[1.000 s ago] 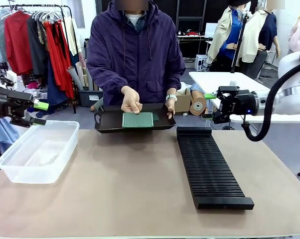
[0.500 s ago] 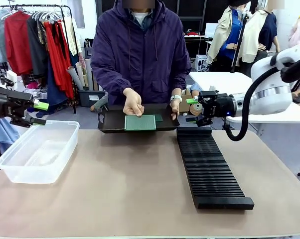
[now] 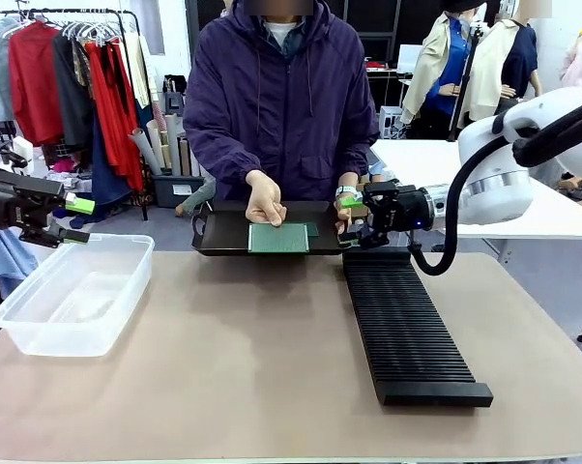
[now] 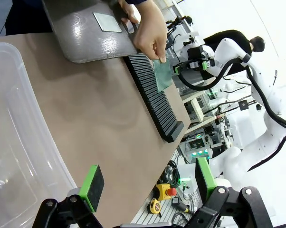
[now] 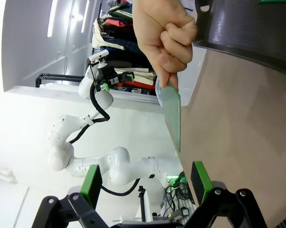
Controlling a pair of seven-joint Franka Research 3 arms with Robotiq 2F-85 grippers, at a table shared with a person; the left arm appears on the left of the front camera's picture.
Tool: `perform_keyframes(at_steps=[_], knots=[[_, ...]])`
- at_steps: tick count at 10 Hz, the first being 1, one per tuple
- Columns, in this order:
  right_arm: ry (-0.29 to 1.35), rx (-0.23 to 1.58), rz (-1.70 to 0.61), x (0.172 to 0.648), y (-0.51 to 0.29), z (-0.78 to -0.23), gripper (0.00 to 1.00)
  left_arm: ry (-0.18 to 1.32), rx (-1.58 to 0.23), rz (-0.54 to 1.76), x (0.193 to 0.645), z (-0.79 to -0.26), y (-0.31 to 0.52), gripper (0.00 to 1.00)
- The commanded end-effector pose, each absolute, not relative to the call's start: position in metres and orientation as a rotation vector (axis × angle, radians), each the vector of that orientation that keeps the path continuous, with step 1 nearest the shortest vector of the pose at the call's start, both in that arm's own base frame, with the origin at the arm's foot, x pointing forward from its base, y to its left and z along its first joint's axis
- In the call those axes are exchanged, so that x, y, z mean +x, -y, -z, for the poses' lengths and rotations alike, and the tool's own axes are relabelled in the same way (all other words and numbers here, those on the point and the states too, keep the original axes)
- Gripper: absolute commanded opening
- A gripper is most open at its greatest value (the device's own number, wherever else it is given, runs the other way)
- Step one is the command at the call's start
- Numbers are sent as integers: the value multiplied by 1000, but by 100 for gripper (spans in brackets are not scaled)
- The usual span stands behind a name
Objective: Sort PCBs into racks and boxes based on the side picked up.
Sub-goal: Pick up the Blank PCB handed by the Human.
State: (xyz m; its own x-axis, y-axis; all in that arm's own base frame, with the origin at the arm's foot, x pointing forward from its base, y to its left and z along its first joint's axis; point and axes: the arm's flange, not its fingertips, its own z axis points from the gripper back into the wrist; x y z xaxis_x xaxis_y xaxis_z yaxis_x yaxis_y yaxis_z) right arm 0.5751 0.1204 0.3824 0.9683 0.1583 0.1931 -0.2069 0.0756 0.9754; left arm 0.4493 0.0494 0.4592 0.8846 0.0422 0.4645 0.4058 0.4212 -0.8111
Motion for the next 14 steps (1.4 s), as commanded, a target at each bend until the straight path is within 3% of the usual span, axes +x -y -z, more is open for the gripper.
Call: perform_keyframes(at_steps=[1,11,14], knots=[[39,1469,-301,584,-136,-377,100,456,-1121,236,449,-460,-50,100],[130,1567,-215,607,-185,-367,100,456,-1121,236,449,-460,-50,100],[104,1551,-210,607,-183,-362,72,456,-1121,236,449,-460,-50,100]])
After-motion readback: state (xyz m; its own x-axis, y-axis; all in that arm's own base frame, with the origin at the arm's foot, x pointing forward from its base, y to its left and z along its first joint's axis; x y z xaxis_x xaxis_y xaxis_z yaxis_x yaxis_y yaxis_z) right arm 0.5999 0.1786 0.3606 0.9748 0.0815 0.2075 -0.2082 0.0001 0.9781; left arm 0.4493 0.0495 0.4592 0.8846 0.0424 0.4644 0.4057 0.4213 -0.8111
